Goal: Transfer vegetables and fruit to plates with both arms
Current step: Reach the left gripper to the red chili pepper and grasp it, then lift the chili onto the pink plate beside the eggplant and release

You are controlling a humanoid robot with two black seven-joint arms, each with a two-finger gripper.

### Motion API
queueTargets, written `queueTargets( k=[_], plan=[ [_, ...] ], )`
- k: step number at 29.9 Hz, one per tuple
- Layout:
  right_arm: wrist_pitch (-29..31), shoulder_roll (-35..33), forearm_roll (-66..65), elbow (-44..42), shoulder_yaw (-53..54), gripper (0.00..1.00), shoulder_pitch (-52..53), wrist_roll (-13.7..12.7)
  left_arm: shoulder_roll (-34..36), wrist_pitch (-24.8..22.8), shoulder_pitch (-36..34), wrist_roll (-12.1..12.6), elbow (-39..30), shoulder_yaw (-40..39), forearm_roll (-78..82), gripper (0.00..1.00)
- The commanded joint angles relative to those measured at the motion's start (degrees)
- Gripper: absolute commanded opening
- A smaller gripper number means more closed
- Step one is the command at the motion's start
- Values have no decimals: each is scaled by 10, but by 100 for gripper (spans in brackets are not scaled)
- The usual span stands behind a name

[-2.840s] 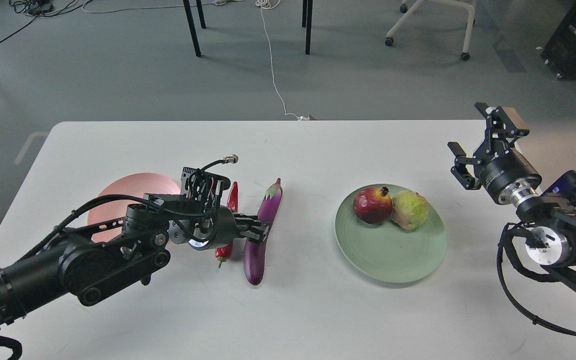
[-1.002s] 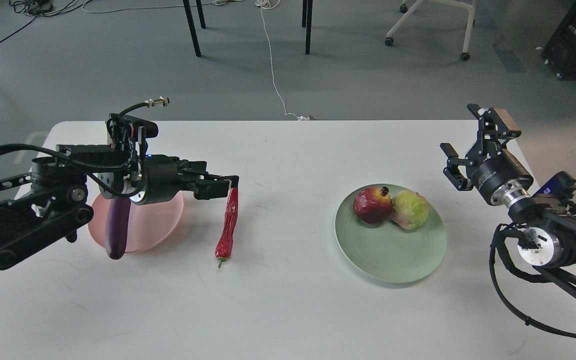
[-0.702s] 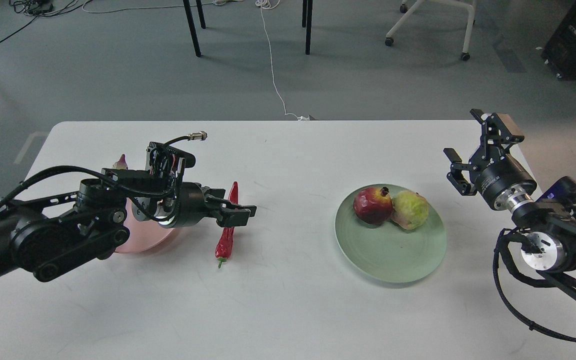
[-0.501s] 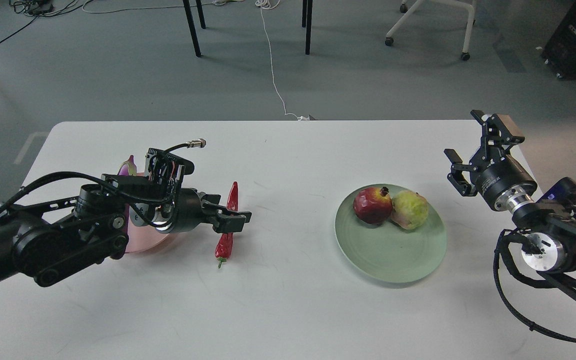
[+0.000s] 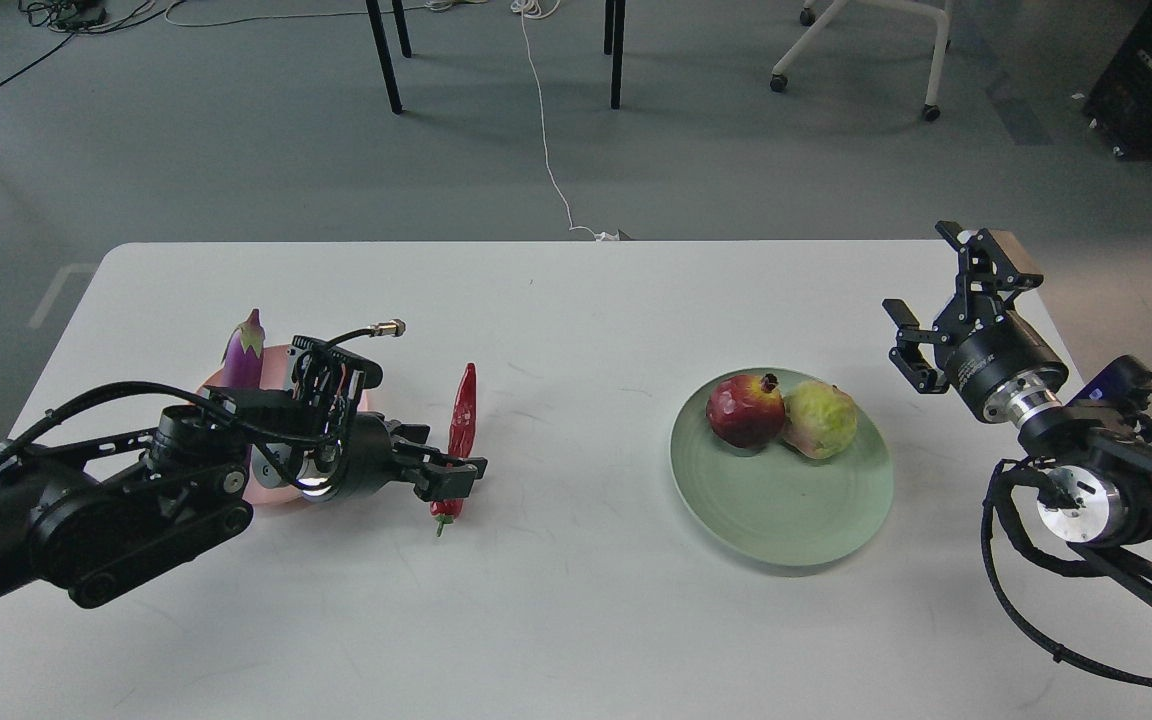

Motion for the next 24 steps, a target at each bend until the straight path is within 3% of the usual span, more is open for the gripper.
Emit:
queueTargets(
  k=[1, 5, 9, 12, 24],
  plan=[
    [0, 1, 0, -1, 0, 98, 0, 0, -1, -1, 0, -1, 0, 0, 0, 45],
    [0, 0, 0, -1, 0, 98, 0, 0, -6, -1, 0, 0, 0, 0, 1, 34],
    [0, 0, 0, 0, 1, 98, 0, 0, -7, -1, 1, 0, -1, 0, 1, 29],
    [0, 0, 0, 0, 1, 98, 0, 0, -8, -2, 1, 0, -2, 0, 2, 17],
    [0, 1, 0, 0, 7, 98, 0, 0, -5, -3, -2, 0, -11, -2, 3, 8]
  ],
)
